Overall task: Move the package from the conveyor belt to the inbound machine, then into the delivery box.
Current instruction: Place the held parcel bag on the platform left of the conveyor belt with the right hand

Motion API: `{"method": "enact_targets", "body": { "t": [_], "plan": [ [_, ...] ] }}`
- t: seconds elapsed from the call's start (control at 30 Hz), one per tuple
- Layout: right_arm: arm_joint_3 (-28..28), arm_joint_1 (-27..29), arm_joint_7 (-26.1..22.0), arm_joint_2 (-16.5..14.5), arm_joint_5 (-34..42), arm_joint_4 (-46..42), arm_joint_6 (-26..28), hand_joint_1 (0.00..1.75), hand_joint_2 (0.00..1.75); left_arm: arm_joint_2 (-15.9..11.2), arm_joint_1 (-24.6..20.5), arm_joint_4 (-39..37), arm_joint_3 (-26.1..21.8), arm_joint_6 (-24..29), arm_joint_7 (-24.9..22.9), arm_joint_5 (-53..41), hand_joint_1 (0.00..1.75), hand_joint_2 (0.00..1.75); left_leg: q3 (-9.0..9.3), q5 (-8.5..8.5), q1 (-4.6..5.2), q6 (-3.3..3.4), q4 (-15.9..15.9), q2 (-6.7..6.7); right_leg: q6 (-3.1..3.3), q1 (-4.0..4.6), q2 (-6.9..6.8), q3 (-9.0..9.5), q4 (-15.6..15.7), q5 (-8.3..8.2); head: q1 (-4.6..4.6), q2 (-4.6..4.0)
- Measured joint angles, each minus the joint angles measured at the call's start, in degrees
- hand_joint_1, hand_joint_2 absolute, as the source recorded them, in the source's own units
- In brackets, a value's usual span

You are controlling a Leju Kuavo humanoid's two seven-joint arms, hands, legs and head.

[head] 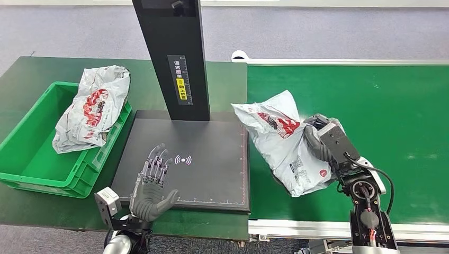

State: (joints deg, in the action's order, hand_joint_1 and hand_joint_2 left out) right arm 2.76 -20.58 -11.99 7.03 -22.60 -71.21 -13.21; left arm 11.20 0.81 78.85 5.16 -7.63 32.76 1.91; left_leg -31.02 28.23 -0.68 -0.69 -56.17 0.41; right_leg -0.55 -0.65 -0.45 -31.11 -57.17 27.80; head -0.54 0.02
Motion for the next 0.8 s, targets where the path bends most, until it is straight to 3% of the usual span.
{"method": "enact_targets", "body": {
  "t": [0.3,0.47,0.57,0.8],
  "plan": [
    [-1.9,1.0,-1.0,-0.3,0.8,-5.2,0.3,1.75,1.75,0.0,0.1,0.9,-0.3,0.0,0.3,-0.6,0.00,1.75,-0.03,0.00,0.00,0.00,0.0,0.00,0.00,0.00,0.00,0.00,0.0,0.00,0.00,-0.01],
    [-5.0,-1.6,0.5,-1.9,3.3,-6.5,-1.9,1.75,1.75,0.3,-0.9,1.9,-1.2,-0.3,0.4,-1.7,0.00,1.75,-0.04,-0.01,-0.01,-0.02,0.0,0.09,0.00,0.02,0.03,-0.02,0.0,-0.01,0.00,0.00],
    [-8.9,-6.3,1.2,-4.1,4.8,-2.0,-4.4,1.75,1.75,0.4,-2.8,2.2,-2.5,-0.3,0.5,-2.0,0.00,1.75,0.03,-0.07,-0.03,-0.07,0.0,0.19,0.05,0.06,0.08,-0.02,-0.1,-0.03,0.00,0.00],
    [-18.1,-16.2,-1.9,-11.4,6.1,18.8,-7.4,1.75,1.75,0.3,-5.6,4.4,-6.7,-0.2,0.5,-2.3,0.00,1.75,0.03,-0.20,-0.08,-0.15,0.0,0.17,0.09,0.10,0.07,-0.05,-0.2,-0.06,0.01,-0.01]
  ]
}}
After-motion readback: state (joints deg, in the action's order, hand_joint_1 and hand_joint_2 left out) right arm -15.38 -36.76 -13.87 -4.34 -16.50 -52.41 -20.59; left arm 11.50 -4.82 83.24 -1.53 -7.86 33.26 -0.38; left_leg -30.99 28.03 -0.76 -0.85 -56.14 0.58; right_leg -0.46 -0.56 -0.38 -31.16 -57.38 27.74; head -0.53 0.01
